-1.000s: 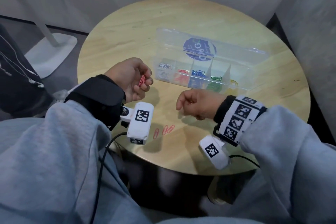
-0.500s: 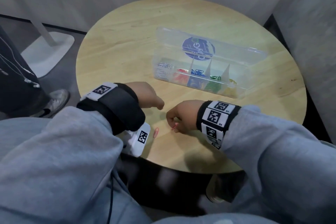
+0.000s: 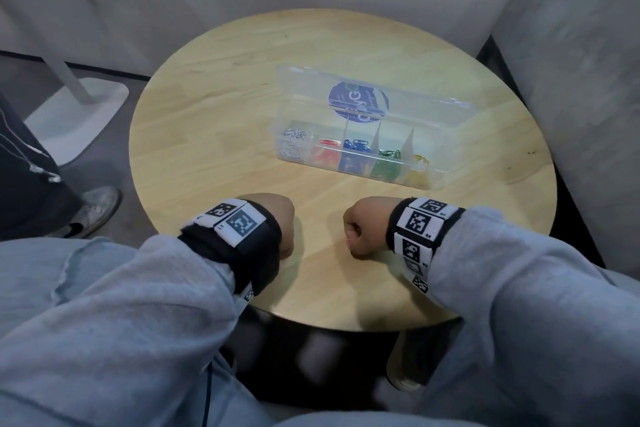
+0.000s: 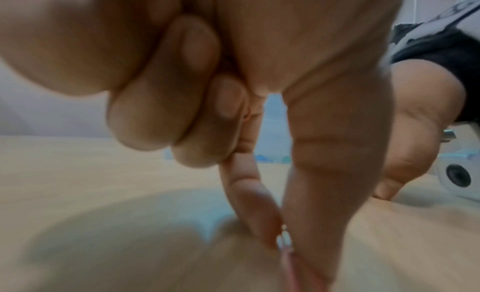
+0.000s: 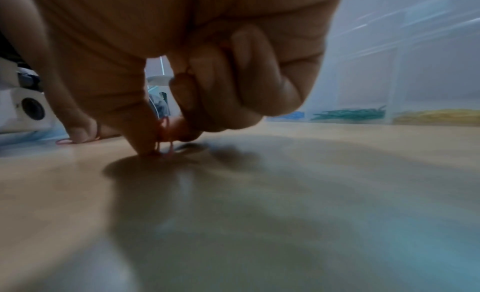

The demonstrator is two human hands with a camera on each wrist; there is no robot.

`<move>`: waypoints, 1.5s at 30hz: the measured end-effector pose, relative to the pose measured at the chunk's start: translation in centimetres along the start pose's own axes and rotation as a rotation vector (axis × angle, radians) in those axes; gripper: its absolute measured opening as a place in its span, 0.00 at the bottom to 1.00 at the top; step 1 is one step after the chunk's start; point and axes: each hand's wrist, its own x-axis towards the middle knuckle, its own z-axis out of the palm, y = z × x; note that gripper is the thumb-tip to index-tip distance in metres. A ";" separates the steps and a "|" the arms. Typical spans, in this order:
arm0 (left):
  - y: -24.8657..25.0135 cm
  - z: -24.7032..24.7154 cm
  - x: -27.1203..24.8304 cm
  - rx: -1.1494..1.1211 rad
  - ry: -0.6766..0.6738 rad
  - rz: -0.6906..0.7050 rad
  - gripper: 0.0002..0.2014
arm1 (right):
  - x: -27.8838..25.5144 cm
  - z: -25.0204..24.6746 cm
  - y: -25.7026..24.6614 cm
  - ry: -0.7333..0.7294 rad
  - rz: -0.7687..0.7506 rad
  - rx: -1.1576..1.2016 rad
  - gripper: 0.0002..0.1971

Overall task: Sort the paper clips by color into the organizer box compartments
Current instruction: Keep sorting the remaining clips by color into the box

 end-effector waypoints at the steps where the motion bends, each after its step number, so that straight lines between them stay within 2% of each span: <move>1: 0.2 -0.1 0.0 -0.012 0.010 0.008 0.02 | -0.1 0.0 0.2 0.000 0.009 0.022 0.03; 4: 0.0 0.3 0.3 -0.099 0.035 0.022 0.08 | -0.1 0.2 1.5 0.038 0.051 0.155 0.03; 6: -0.4 0.6 0.4 -0.249 0.049 0.023 0.10 | -0.3 0.1 2.7 0.085 0.107 0.403 0.06; 9: -1.2 -0.3 0.7 -0.525 0.038 0.061 0.05 | -0.6 -0.5 3.9 0.025 0.173 0.855 0.07; 11: -1.8 -1.3 0.9 -0.700 0.012 0.075 0.06 | -0.9 -1.1 4.4 -0.012 0.203 1.114 0.09; 13: -2.2 -2.1 1.3 -0.924 0.001 0.060 0.08 | -0.9 -1.4 4.8 0.016 0.196 1.361 0.10; 17: -2.5 -2.9 1.5 -1.349 0.038 0.045 0.12 | -0.9 -1.4 5.4 0.091 0.167 1.594 0.11; 23: -2.1 -4.5 1.8 -1.476 0.151 0.069 0.12 | -1.5 -1.7 5.4 0.130 0.106 1.687 0.10; 29: -0.5 -8.0 3.1 -1.442 0.278 0.118 0.12 | -1.7 -3.9 5.4 0.288 0.065 1.668 0.10; 35: 1.1 -10.1 3.6 -1.455 0.237 0.181 0.11 | -0.8 -5.7 5.8 0.405 0.118 1.666 0.09; 39: 0.4 -10.1 4.0 -1.528 0.297 0.197 0.06 | 0.1 -6.4 5.6 0.410 0.108 1.640 0.10; 42: -1.0 -9.5 4.0 -1.636 0.318 0.222 0.07 | 0.9 -7.1 4.9 0.398 0.094 1.598 0.12; 45: -3.2 -9.4 3.5 -1.641 0.378 0.182 0.09 | 2.1 -8.1 4.2 0.395 0.088 1.579 0.15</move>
